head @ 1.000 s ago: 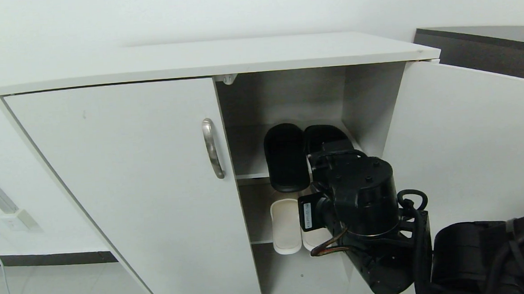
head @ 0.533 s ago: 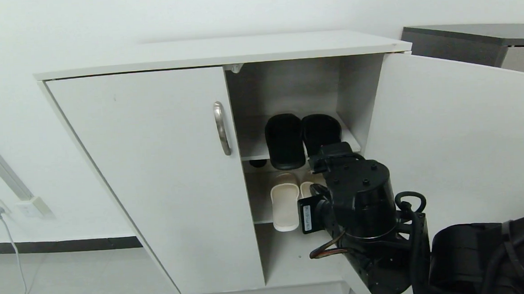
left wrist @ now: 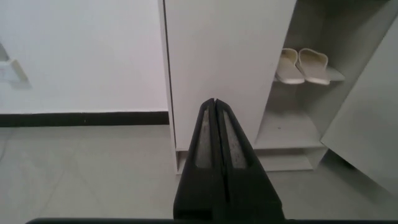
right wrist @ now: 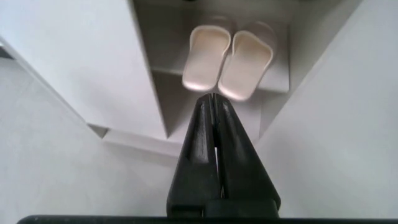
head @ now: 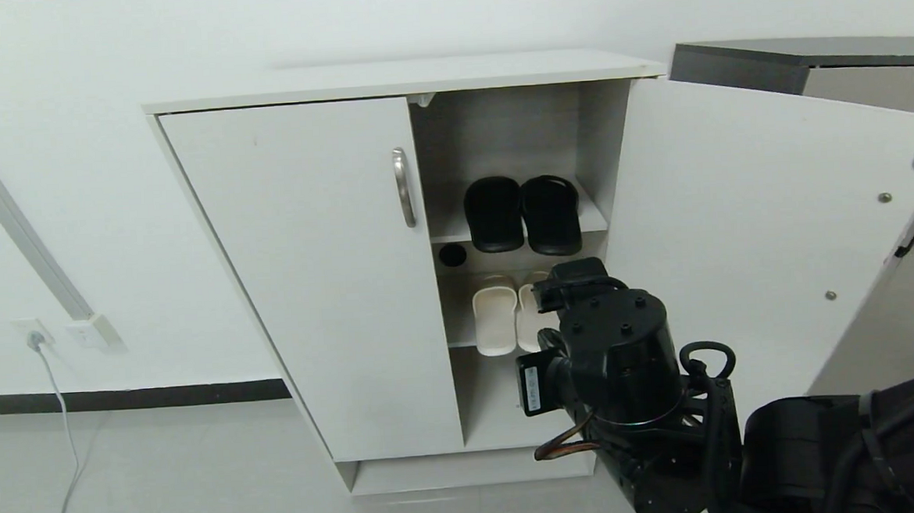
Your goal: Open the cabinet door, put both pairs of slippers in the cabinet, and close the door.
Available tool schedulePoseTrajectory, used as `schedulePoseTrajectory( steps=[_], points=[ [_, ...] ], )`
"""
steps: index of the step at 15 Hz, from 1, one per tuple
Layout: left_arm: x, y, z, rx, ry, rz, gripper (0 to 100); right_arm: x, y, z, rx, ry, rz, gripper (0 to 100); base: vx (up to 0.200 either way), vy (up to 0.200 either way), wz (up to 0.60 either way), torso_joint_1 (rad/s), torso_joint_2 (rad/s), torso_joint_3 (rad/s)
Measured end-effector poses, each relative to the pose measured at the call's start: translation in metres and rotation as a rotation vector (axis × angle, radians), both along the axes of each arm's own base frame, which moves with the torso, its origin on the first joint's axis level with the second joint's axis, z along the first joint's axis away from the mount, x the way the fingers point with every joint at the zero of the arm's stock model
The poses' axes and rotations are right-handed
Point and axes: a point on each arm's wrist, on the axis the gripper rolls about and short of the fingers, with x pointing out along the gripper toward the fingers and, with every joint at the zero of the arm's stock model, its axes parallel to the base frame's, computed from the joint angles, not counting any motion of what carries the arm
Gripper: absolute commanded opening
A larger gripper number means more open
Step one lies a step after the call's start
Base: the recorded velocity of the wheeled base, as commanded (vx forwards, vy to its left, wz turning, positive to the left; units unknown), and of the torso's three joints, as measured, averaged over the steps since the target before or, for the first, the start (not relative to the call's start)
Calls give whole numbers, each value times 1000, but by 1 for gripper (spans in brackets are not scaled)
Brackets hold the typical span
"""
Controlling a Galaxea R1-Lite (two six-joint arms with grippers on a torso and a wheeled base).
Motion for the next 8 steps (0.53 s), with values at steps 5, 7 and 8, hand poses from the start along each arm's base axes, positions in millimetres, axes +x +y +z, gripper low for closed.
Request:
schedulePoseTrajectory(
  steps=[5, 7, 8],
  points=[
    [0, 0, 0, 0, 0, -1, 0, 3, -1, -9, -29, 14, -6, 0, -120, 0, 0, 1, 0, -1],
    [0, 0, 0, 0, 0, -1, 0, 3, -1, -12, -47, 17, -3, 0, 0, 0, 0, 0, 0, 0],
    [0, 0, 0, 0, 0, -1, 0, 4, -2, -14, -54, 22, -7, 0, 0, 0, 0, 0, 0, 0]
  ],
)
